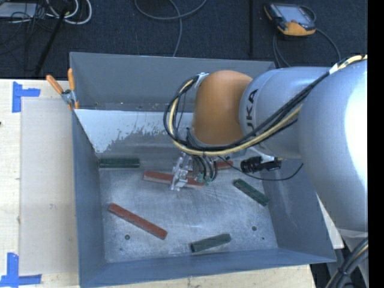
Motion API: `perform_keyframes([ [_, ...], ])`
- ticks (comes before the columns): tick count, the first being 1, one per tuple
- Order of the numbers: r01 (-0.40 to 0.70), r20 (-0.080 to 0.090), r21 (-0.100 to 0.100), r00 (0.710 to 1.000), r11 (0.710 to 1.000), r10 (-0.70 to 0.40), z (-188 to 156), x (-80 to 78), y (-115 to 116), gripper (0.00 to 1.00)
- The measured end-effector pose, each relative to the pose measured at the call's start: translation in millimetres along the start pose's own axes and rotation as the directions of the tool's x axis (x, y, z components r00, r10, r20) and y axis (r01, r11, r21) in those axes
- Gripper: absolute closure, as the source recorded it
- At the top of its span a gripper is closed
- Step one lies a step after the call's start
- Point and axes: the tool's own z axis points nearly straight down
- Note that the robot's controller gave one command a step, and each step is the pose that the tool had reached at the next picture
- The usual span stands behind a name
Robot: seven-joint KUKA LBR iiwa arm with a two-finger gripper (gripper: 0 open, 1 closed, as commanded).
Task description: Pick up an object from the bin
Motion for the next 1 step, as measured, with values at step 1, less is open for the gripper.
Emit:
perform_keyframes([
  [1,0.0,-0.005,0.002,1.0,1.0,0.0,-10.7,1.2,-0.5,1.0],
])
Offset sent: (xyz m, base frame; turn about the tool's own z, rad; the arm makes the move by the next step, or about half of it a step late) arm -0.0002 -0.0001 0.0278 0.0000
